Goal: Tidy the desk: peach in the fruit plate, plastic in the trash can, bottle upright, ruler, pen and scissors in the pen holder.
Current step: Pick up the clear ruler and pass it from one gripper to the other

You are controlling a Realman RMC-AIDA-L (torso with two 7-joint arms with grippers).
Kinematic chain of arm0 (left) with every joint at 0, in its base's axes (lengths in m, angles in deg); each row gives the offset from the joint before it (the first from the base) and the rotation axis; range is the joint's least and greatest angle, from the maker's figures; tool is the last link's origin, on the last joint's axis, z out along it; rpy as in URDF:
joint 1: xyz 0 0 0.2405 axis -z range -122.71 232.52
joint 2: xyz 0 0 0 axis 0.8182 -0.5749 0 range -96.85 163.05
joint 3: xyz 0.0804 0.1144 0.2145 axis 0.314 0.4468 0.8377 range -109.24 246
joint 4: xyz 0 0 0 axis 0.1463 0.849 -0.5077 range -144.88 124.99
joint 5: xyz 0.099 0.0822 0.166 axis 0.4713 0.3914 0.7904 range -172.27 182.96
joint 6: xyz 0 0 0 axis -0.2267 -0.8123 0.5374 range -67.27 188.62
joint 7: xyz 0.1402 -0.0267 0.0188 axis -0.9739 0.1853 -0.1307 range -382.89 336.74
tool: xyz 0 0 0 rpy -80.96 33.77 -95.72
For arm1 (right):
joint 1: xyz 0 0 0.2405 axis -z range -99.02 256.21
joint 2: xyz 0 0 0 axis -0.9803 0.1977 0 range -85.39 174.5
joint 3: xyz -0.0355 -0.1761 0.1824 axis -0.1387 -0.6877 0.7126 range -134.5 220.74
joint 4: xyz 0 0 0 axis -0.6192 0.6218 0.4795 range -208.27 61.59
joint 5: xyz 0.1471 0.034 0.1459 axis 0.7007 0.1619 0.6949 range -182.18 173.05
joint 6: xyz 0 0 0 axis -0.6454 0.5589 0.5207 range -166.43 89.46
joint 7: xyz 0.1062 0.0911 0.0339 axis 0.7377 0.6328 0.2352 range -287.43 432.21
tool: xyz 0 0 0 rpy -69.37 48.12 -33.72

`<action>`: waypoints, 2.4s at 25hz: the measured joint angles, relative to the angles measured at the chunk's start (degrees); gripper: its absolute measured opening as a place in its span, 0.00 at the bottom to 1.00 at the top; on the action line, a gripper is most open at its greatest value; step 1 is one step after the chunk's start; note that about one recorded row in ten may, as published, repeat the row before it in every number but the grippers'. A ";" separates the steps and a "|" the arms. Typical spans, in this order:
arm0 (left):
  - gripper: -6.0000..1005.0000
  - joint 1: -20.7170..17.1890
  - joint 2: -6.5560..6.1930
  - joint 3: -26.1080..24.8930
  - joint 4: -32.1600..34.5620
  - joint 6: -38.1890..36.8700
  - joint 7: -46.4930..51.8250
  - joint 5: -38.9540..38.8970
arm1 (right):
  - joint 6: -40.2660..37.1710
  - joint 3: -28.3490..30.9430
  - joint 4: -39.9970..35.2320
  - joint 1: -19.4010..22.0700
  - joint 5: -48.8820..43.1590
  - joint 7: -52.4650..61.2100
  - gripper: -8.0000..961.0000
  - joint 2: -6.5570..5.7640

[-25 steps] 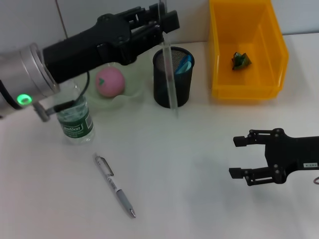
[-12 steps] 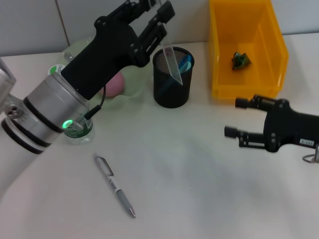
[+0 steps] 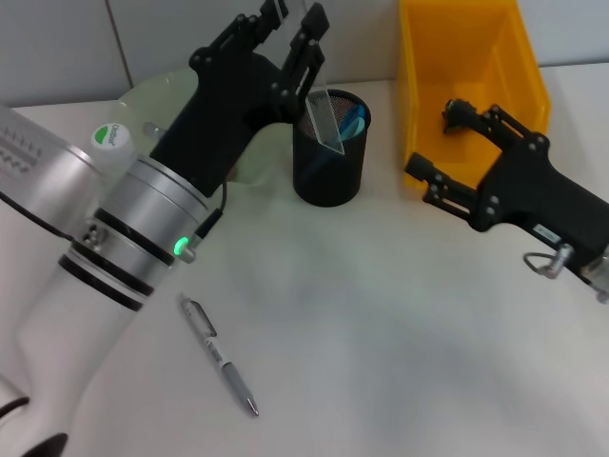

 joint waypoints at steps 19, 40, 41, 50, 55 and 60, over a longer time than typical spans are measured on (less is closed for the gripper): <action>0.45 0.55 0.00 10.81 5.95 2.31 -19.20 -15.14 | 2.95 0.55 11.59 -9.24 3.89 -10.33 0.75 0.29; 0.47 1.00 0.00 10.85 5.95 2.60 -20.74 -15.91 | 4.80 3.65 17.65 -14.39 4.04 -20.63 0.74 0.32; 0.47 1.00 0.00 10.91 5.93 2.61 -20.75 -15.92 | 4.80 3.66 17.65 -14.42 4.04 -20.64 0.74 0.32; 0.48 1.09 0.00 11.22 5.73 2.67 -20.76 -16.35 | 4.20 3.76 17.66 -14.58 4.04 -21.40 0.66 0.32; 0.48 1.24 0.00 11.29 5.59 2.67 -20.76 -16.52 | 4.17 3.76 17.65 -14.71 4.02 -21.42 0.48 0.32; 0.48 1.40 0.00 11.29 5.52 2.67 -20.75 -16.52 | 4.31 3.75 17.65 -14.92 3.97 -21.45 0.27 0.32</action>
